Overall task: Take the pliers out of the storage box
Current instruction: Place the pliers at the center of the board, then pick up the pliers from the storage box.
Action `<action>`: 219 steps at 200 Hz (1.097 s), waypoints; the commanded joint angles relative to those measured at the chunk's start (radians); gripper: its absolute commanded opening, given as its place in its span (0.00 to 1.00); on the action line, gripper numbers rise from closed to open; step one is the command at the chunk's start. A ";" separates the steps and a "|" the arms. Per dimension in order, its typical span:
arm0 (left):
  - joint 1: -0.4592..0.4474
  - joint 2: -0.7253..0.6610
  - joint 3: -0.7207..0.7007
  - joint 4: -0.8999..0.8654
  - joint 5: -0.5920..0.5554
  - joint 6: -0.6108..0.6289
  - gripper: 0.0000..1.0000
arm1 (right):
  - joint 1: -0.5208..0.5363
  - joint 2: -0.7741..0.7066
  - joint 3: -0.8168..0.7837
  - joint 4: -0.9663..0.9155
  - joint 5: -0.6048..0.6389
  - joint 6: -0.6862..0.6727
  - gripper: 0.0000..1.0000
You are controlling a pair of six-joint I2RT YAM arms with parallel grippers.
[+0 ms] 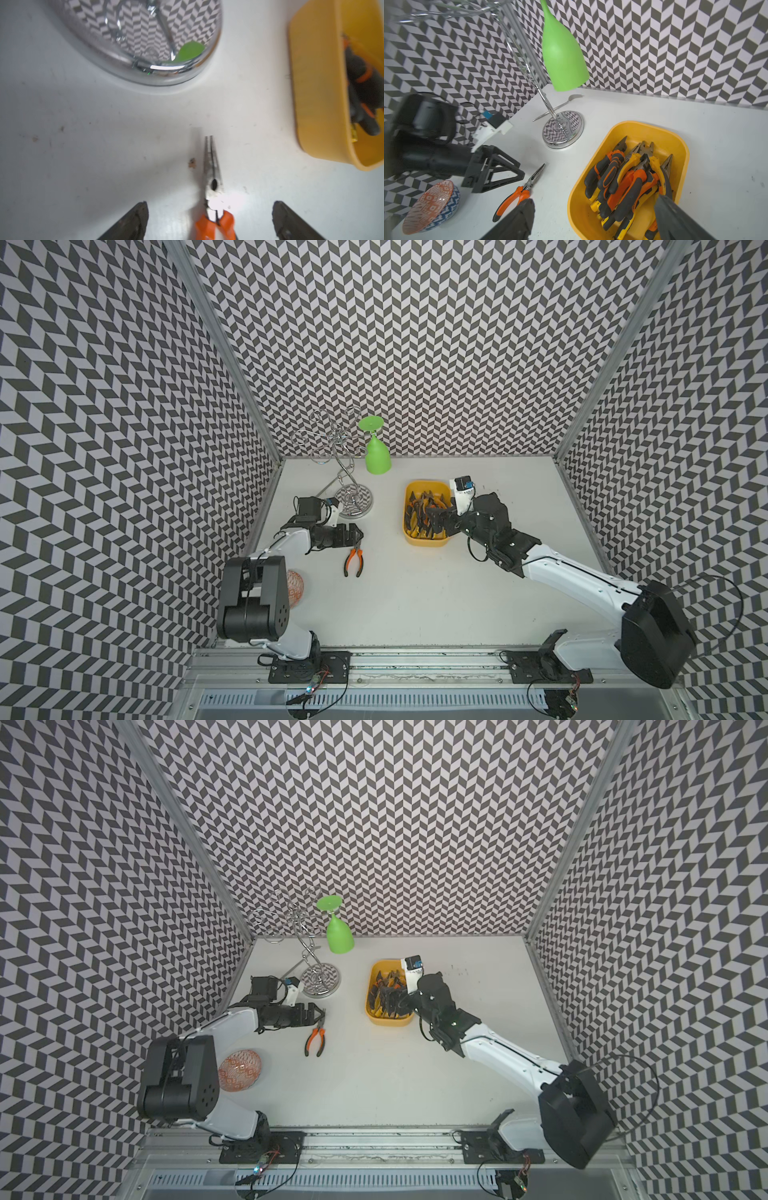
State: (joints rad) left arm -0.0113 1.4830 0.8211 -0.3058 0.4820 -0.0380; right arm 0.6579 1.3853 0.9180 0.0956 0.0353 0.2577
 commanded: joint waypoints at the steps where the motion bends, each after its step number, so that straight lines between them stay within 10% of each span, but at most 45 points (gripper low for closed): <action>1: -0.046 -0.131 -0.048 0.165 -0.021 0.046 0.98 | -0.006 0.060 0.108 -0.121 0.051 0.109 0.91; 64: -0.201 -0.310 -0.148 0.460 0.040 0.129 0.98 | -0.042 0.347 0.391 -0.449 0.084 0.274 0.70; 151: -0.266 -0.401 -0.207 0.452 0.222 0.383 0.98 | -0.093 0.545 0.515 -0.551 -0.086 0.259 0.46; 219: -0.279 -0.387 -0.200 0.455 0.197 0.360 0.98 | -0.110 0.568 0.518 -0.569 -0.114 0.255 0.29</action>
State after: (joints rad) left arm -0.2867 1.0931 0.6205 0.1295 0.6716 0.3206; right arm 0.5579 1.9343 1.4185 -0.4690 -0.0597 0.5209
